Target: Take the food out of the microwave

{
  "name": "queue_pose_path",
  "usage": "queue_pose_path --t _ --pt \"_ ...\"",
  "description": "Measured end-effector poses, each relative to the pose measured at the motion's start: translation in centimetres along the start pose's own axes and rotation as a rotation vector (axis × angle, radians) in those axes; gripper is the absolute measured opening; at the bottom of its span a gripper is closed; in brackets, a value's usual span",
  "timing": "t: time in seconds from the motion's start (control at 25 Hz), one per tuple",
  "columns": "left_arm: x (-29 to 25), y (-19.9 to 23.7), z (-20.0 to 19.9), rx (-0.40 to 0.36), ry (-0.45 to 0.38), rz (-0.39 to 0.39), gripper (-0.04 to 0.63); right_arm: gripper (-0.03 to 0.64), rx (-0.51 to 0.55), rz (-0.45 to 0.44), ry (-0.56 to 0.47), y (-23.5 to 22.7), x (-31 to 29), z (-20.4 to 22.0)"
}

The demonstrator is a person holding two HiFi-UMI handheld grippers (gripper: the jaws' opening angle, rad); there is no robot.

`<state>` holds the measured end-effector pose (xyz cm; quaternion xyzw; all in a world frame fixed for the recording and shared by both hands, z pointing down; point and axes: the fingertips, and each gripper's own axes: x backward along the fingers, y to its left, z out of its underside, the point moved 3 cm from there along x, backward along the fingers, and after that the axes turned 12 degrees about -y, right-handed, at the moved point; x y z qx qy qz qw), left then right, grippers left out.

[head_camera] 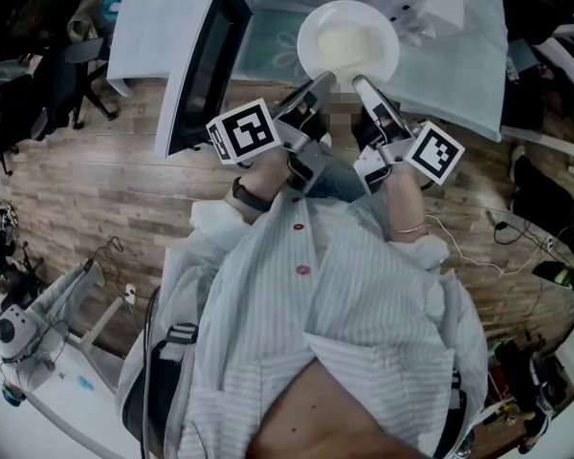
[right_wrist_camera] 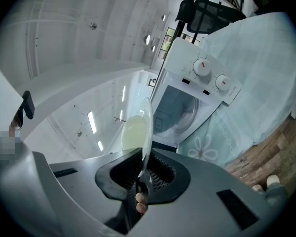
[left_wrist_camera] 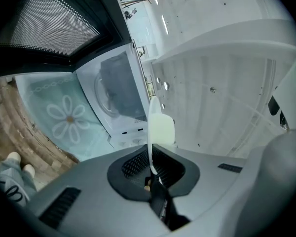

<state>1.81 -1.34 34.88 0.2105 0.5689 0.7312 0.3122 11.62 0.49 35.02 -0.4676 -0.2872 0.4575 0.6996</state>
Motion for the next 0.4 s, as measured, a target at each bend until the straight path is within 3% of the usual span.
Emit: queue_pose_path --t 0.4 --pt "0.26 0.25 0.51 0.015 0.003 -0.005 0.023 0.054 -0.011 0.014 -0.001 -0.28 0.55 0.29"
